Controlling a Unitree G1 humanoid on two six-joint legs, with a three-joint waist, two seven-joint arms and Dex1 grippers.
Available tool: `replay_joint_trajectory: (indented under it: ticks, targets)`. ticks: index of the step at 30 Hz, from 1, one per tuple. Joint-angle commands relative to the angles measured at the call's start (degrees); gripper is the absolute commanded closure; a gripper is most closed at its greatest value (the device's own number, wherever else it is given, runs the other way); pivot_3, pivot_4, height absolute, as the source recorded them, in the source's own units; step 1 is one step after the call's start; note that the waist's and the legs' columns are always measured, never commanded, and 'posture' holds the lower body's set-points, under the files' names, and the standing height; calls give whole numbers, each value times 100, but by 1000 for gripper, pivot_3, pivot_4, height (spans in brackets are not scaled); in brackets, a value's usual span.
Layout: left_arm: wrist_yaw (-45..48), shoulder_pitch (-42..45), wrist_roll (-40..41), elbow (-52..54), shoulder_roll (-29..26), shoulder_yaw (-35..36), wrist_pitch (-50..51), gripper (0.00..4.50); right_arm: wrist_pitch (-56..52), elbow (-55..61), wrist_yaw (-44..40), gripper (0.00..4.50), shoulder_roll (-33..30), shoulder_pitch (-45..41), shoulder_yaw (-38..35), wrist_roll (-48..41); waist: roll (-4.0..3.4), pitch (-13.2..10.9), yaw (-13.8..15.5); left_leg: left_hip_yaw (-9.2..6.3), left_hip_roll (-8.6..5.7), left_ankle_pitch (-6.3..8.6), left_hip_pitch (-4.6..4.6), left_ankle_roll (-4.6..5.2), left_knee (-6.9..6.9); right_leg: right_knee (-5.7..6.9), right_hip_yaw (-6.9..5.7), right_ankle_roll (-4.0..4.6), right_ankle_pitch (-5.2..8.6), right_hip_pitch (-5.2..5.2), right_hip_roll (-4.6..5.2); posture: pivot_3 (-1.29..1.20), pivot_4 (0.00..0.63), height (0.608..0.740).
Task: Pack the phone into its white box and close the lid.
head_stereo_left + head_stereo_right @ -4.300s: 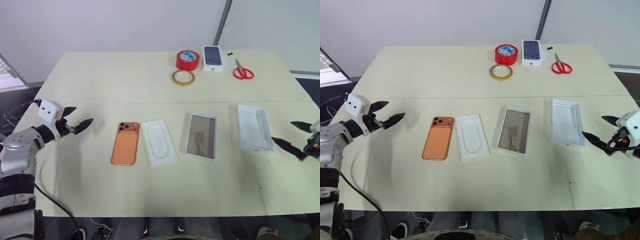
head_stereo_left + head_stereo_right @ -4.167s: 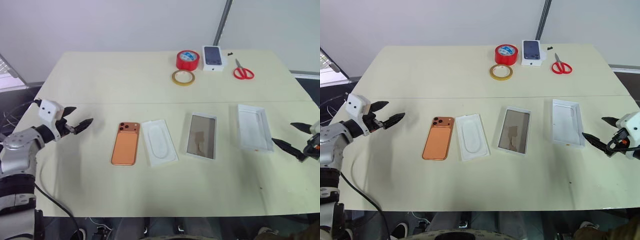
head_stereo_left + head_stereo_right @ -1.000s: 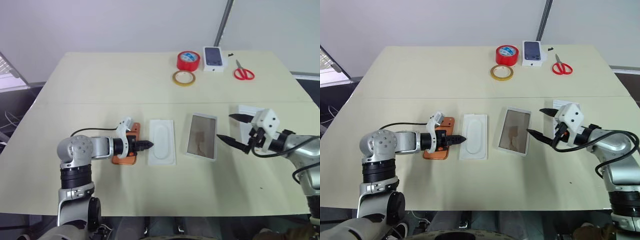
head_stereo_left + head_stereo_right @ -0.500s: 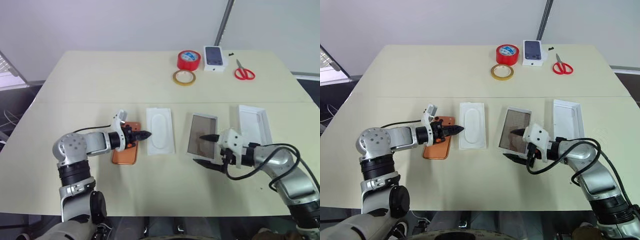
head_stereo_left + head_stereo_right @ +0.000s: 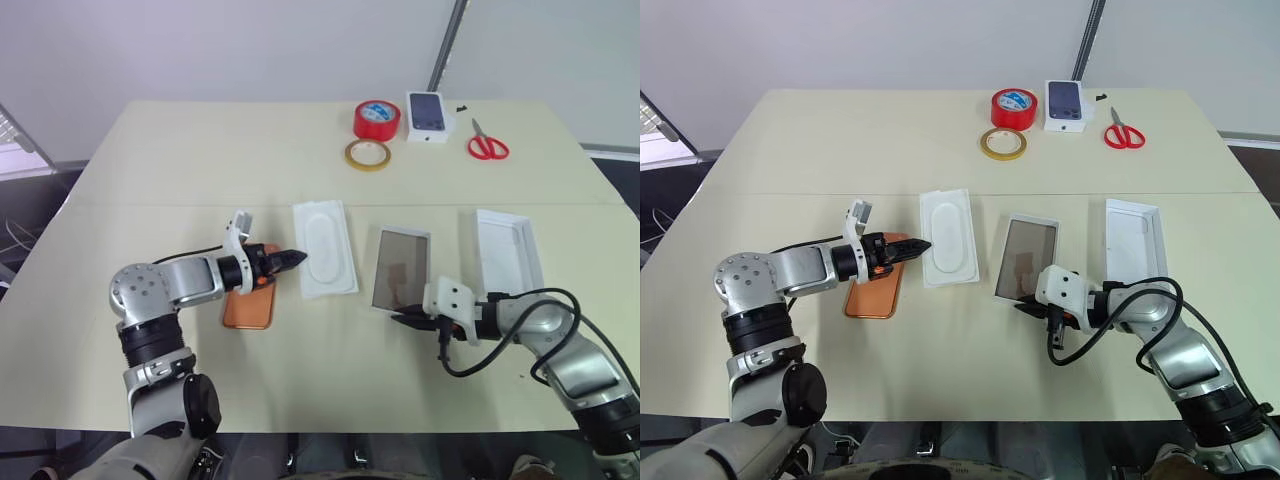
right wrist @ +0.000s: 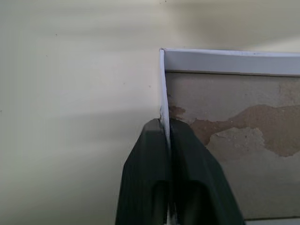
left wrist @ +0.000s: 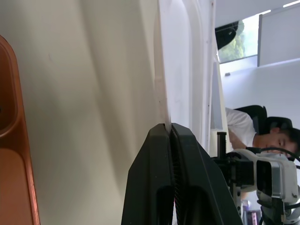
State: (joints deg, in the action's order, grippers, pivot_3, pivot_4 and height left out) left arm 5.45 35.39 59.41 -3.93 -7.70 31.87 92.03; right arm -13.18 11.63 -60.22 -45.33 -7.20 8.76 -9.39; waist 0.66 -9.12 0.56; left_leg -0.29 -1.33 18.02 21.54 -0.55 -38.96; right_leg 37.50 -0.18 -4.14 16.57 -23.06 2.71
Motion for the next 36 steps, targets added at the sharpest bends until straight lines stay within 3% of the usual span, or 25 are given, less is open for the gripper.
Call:
replay_joint_trajectory:
  ticks: [1,7,12,15,19,23,27,31,36]
  targets:
    - [-88,289,376,11,143,270,47,4500,178,165,-22,4438,264,-229,254,29,2,-1,3,0,0,-1,0,-1,0,0,0,0,0,-1,-1,0,150,740]
    - [-171,349,506,36,179,193,47,4500,181,156,-65,4438,557,-579,695,176,3,-2,6,-1,-1,-2,2,-4,0,1,-1,-1,0,-3,-1,0,150,740]
    - [-139,236,276,89,146,-76,47,4500,-343,189,-84,4438,709,-684,602,-144,3,-2,11,-1,-2,-2,3,-5,0,1,-1,-1,0,-4,-1,0,150,740]
    - [-35,134,198,219,119,-316,-50,4500,-487,291,-161,3530,688,-685,496,-354,3,-2,10,-1,-2,-2,3,-4,0,1,-1,-1,0,-4,-1,0,150,740]
    - [65,78,70,328,47,-579,-186,4500,-683,485,-95,1517,485,-534,170,-510,4,-2,11,-2,-2,-2,3,-5,1,1,-1,-1,0,-4,-1,0,150,740]
    - [170,51,47,373,57,-724,-209,4500,-819,367,-260,1517,-22,-197,-743,-944,4,-2,22,-3,-3,-1,7,-4,1,-1,0,0,0,-4,1,0,150,740]
    - [216,73,-25,316,184,-848,-264,4500,-286,-438,-228,1517,-703,-6,-1341,-561,5,-3,19,-2,-4,1,10,1,0,-5,0,0,0,-3,3,0,150,740]
    - [308,70,-159,269,248,-1058,-395,4500,-189,-725,-47,1517,-521,-232,-1713,-850,5,-4,-15,-2,-3,7,4,13,4,-1,0,0,0,-3,0,0,150,740]
    - [332,22,-355,210,264,-1264,-473,4500,-123,-625,76,1517,-349,-170,-1617,-754,4,-3,12,-2,0,-6,2,-9,8,3,0,0,0,-4,-4,0,150,740]
